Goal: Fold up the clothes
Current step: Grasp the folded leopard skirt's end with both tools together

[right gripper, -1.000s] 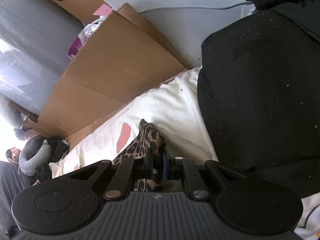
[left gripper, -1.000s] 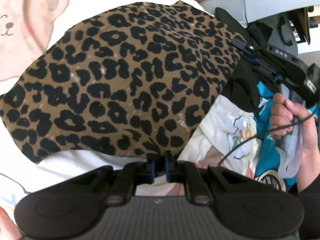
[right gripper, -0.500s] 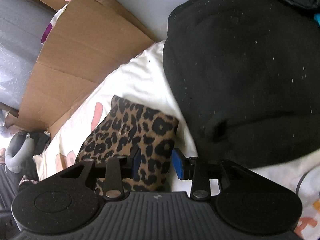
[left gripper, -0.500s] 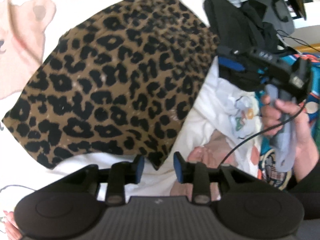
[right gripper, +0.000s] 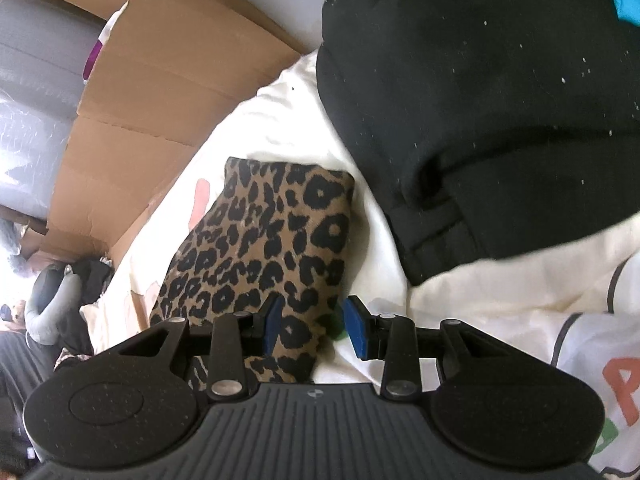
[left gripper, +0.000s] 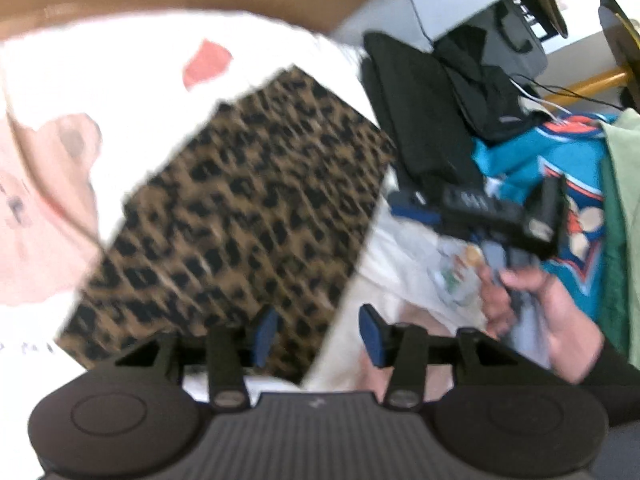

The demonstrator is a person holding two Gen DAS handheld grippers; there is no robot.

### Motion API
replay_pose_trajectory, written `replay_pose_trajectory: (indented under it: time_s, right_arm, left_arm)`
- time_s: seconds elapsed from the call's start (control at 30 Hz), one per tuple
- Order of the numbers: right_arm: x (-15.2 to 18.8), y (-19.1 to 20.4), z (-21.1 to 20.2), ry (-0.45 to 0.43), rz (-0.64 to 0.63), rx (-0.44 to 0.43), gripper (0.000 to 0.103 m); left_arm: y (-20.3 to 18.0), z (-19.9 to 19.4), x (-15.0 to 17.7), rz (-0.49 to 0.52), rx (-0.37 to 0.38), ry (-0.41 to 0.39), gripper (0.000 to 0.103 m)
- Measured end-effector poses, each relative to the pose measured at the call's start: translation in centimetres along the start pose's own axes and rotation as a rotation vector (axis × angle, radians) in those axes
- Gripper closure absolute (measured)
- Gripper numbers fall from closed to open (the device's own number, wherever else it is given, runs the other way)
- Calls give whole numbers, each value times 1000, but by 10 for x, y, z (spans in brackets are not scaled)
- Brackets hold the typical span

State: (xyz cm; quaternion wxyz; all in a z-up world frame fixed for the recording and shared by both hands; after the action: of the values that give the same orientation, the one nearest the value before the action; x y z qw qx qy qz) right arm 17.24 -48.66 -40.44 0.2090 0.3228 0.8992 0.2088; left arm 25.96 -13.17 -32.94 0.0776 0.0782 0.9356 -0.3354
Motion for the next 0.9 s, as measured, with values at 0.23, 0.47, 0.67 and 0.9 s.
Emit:
replay_pose_trajectory:
  time_s: [0.23, 0.47, 0.67, 0.9]
  right_arm:
    - [15, 3, 5, 22, 7, -23, 64]
    - [28, 7, 15, 46, 35, -42, 63]
    - [39, 11, 22, 67, 46, -59, 54]
    - [42, 22, 29, 75, 37, -85, 55]
  left_arm:
    - [17, 0, -49, 81, -62, -84, 39]
    - [34, 28, -78, 201, -110, -71, 32]
    - [58, 47, -90, 167, -98, -76, 31]
    - [66, 62, -91, 193, -62, -49, 30]
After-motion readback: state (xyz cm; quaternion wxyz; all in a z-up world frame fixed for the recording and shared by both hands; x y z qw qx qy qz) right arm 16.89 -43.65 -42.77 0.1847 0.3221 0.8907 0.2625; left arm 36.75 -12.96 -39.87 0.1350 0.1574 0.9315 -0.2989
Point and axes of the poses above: each gripper's, at about its wrist camera, not at the fingertips, and z roughly the way its jaws point, y to its left, x to its underside, the point moved 6 cm from there along z, roughly the way its jaws point, and after that the axes turned 8 degrees about x, right-handed, at the moved point
